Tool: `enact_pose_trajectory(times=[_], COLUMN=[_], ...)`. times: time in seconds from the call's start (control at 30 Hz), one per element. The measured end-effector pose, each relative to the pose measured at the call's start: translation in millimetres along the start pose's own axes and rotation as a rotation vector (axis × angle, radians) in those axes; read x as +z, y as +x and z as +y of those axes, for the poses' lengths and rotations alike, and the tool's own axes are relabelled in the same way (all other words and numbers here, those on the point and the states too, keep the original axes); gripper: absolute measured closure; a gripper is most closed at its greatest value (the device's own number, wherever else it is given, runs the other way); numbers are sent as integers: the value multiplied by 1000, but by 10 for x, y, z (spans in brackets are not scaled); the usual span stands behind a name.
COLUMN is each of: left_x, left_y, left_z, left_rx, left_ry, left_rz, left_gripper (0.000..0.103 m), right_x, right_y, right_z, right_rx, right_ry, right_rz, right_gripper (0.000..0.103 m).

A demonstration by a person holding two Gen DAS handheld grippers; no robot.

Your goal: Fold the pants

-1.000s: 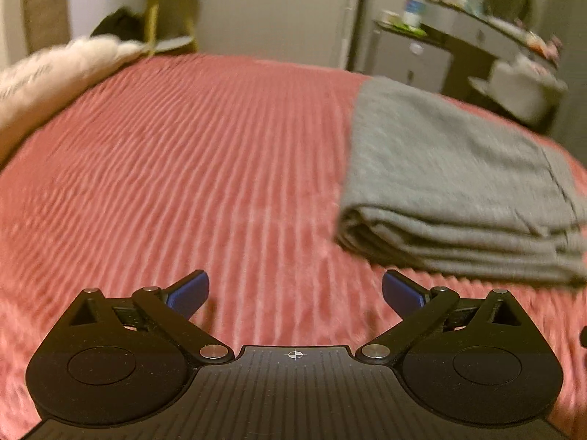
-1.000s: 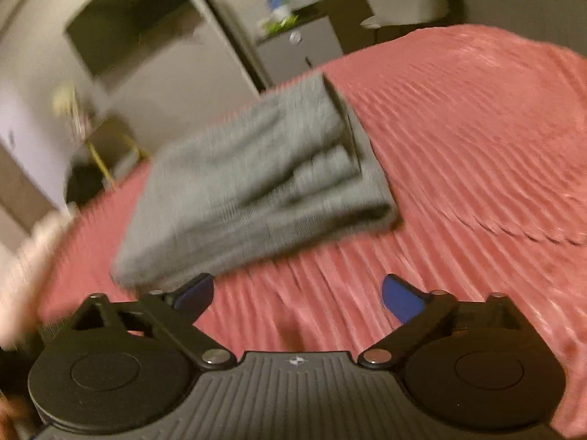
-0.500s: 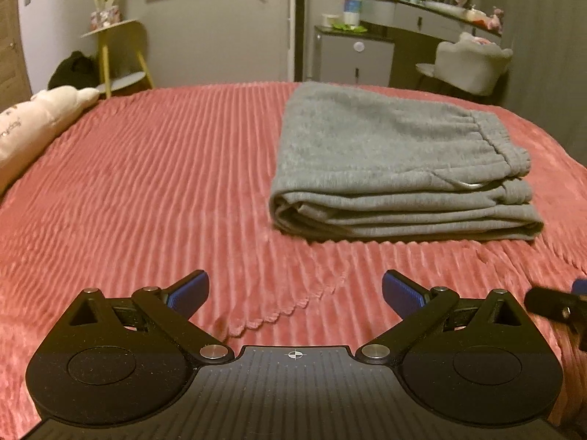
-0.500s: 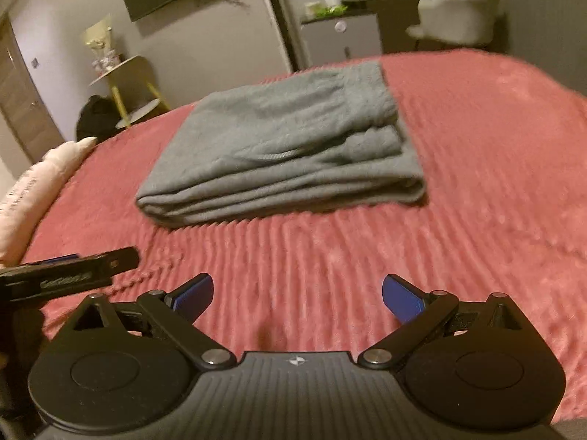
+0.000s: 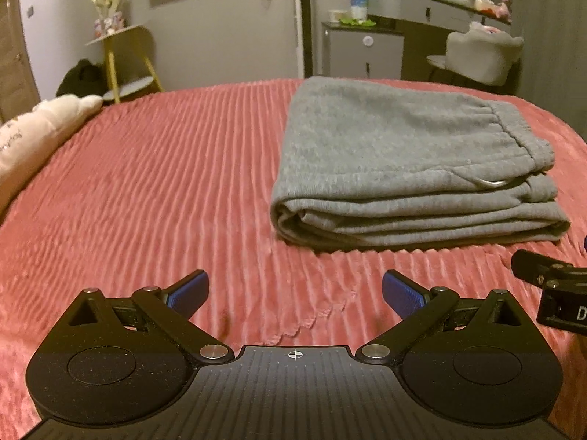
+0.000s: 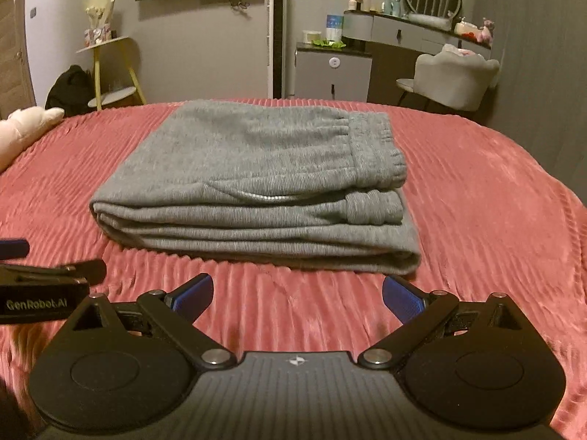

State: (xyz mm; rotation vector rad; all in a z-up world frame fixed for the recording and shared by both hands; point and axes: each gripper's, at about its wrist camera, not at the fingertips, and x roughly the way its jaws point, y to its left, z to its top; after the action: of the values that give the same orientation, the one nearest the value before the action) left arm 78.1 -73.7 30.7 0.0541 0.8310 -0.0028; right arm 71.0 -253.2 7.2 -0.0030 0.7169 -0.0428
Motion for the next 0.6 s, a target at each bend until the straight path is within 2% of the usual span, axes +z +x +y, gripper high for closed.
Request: enact_pose_trajectory(times=[0.13,0.33,0.6], left_x=[40,53,53], left_y=[52,133,229], left_z=[12,-104,-73], left_rx=[-8,-18,-34], left_ry=[-18,34,16], left_rz=[-7,-7,23], left_gripper=[0,0,0], right_x=[53,85,49], right_y=[111,247,337], right_z=[-14,-43,-66], right_rx=[-16,-21,-21], right_ry=[22,56,27], right_rz=[-9,-15,-3], right_gripper=[4,4,4])
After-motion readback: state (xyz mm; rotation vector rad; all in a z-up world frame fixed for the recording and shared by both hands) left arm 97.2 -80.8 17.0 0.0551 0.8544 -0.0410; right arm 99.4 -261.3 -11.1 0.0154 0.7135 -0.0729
